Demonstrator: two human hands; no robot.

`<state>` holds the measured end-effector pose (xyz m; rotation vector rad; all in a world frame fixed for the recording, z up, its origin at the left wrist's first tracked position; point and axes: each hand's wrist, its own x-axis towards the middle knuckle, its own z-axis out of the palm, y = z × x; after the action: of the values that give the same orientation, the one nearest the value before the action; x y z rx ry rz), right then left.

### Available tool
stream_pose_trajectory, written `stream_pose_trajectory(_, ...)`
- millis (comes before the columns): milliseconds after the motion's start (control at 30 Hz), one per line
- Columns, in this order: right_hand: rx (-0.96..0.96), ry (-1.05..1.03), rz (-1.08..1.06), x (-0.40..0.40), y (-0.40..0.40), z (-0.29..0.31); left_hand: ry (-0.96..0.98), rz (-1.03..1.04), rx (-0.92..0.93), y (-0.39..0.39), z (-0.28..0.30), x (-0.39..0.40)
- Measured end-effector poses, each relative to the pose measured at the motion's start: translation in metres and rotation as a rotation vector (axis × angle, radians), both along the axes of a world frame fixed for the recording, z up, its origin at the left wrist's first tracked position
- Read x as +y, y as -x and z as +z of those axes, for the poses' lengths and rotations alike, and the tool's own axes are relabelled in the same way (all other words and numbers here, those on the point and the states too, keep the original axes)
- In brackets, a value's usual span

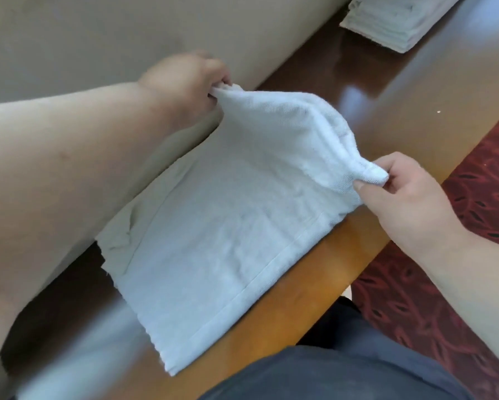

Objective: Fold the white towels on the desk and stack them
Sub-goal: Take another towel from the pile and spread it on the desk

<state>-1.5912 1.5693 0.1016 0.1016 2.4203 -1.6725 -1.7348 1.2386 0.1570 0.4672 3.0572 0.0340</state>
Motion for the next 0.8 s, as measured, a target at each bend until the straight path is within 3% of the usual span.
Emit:
stream_pose_trajectory(300, 0.302, -0.227, 0.785, -0.109, -0.093, 0.051, 0.073, 0.154, 0.064, -0.148, 0.027, -0.123)
stream_pose_trajectory(667, 0.295, -0.516, 1.43, -0.223, -0.158, -0.024, 0.269, 0.153, 0.051, -0.258, -0.04, -0.208)
stream_pose_trajectory(800, 0.291, -0.65, 1.538, -0.246, -0.173, -0.059, 0.442, 0.301, -0.254, -0.273, -0.086, -0.214)
